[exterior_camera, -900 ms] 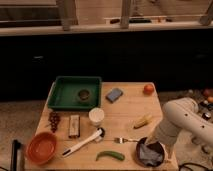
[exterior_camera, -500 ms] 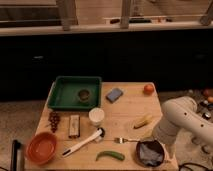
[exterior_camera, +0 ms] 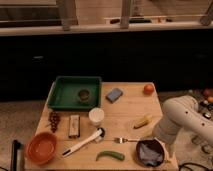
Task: Place towel in purple bowl
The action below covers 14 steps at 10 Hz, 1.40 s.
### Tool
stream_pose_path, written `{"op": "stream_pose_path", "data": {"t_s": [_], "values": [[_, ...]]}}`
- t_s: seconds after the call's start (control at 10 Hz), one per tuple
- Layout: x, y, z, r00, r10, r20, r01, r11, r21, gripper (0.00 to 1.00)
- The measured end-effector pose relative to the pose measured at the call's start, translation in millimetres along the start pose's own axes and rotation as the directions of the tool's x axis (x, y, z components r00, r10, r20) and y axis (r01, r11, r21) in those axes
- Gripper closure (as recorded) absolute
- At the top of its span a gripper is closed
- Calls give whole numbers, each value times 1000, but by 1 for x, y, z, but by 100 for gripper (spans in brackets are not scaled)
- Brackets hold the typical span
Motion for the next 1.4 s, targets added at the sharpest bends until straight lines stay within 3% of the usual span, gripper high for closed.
{"op": "stream_pose_path", "data": {"t_s": [1.4], "values": [[5,-1,-2,1000,-4,-7,4,1000,9,20]]}}
